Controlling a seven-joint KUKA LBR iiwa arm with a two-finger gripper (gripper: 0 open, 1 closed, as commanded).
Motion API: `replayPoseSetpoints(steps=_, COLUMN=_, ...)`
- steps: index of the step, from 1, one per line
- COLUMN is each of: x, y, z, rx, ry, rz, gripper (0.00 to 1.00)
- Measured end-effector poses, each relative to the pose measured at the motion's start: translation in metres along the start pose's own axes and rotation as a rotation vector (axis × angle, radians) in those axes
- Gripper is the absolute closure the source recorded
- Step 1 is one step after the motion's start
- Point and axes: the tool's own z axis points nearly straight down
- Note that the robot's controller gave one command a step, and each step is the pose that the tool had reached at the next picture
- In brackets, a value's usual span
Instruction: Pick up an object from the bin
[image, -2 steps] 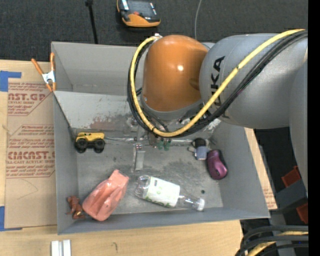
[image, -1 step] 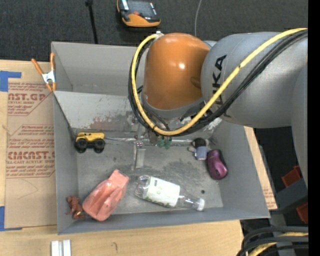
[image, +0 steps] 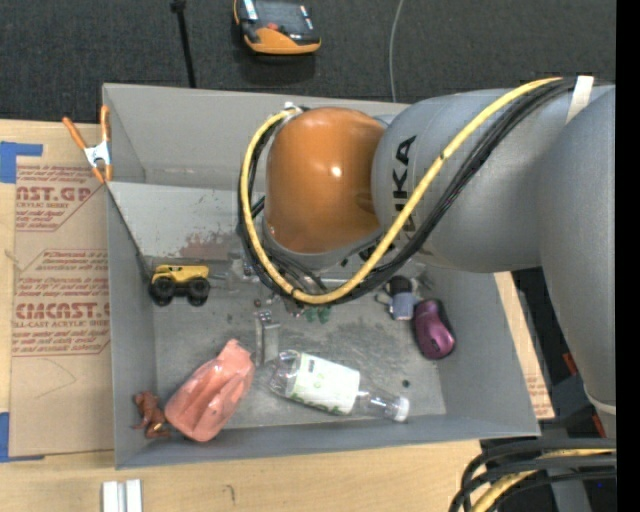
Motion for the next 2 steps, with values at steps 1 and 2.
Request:
replayPoseSetpoints(steps=1, x=0.017, y=0.029, z=0.040, rx=-0.001, ry=0.002, rz=-0.281, gripper=0.00)
replayPoseSetpoints(steps=2, x=0.020, y=0.024, z=0.071, rx=-0.001, ry=0.006, rz=-0.324, gripper=0.00)
